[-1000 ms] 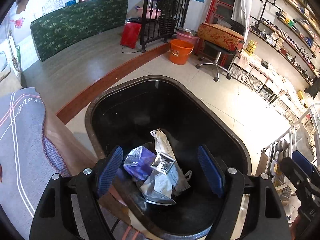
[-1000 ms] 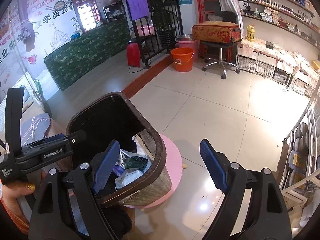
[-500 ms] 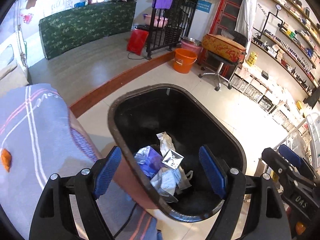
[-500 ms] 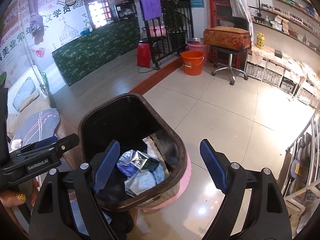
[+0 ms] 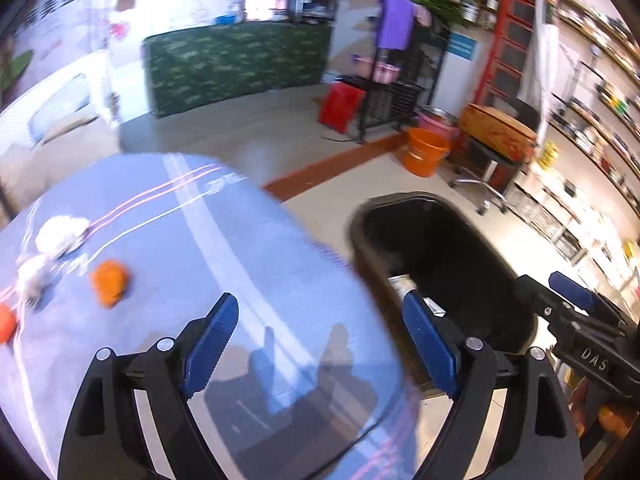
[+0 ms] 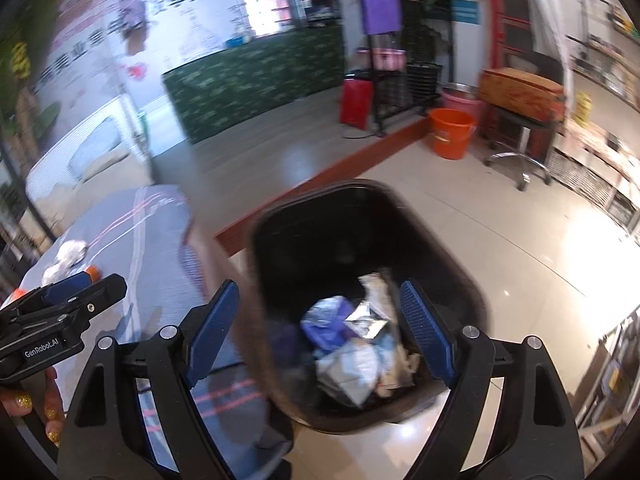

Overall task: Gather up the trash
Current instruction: 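Move both tools back over the orange net and tissues on the bed, then grasp the orange foam net with the left tool while the right tool grasps the orange scrap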

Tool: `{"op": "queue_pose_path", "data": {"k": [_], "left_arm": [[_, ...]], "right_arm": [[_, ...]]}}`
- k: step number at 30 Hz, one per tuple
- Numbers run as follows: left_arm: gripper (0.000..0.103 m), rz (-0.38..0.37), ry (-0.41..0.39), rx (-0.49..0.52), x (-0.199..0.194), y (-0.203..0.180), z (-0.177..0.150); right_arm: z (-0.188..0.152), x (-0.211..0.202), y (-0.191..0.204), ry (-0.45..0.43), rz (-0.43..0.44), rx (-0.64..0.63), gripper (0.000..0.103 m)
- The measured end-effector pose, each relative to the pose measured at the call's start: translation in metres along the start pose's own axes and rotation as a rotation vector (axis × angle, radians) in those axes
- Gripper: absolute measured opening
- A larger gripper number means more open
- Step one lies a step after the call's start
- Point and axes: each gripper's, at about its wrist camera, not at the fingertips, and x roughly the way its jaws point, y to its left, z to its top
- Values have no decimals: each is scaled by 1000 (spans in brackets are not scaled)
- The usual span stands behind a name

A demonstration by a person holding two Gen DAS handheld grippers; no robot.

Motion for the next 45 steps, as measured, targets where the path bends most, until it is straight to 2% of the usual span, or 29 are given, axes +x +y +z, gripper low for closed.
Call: {"op": "queue_pose_path", "data": {"k": [9, 15, 20, 27, 33, 35, 37, 38, 40, 45], "left_arm": [[83, 169, -30, -228, -36, 98, -31], [83, 328, -68, -389, -72, 174, -52], [83, 425, -66, -496, -91, 232, -68], [83, 492, -66, -543, -93, 290, -62], [82, 511, -51, -515, -71, 318, -42], [76, 504, -33, -525, -64, 327, -43], [63, 489, -7, -546, -57, 335, -44], [60, 480, -7, -554, -55, 335, -44], [48, 471, -16, -556, -55, 336, -45], [32, 464, -22, -536, -55, 331, -49]], "right_arm": [[-6, 22, 89, 80, 161, -157, 83], [-7, 32, 157, 125, 276, -286, 83], [-10, 41, 204, 163, 337, -354, 83], [-20, 48, 240, 201, 362, -419, 83], [-25, 59, 259, 236, 356, -444, 83], [-25, 65, 266, 249, 358, -446, 83], [-23, 69, 270, 260, 365, -442, 83], [-22, 71, 271, 261, 366, -443, 83], [-22, 76, 278, 264, 361, -451, 83], [-21, 86, 287, 284, 359, -449, 83]]}}
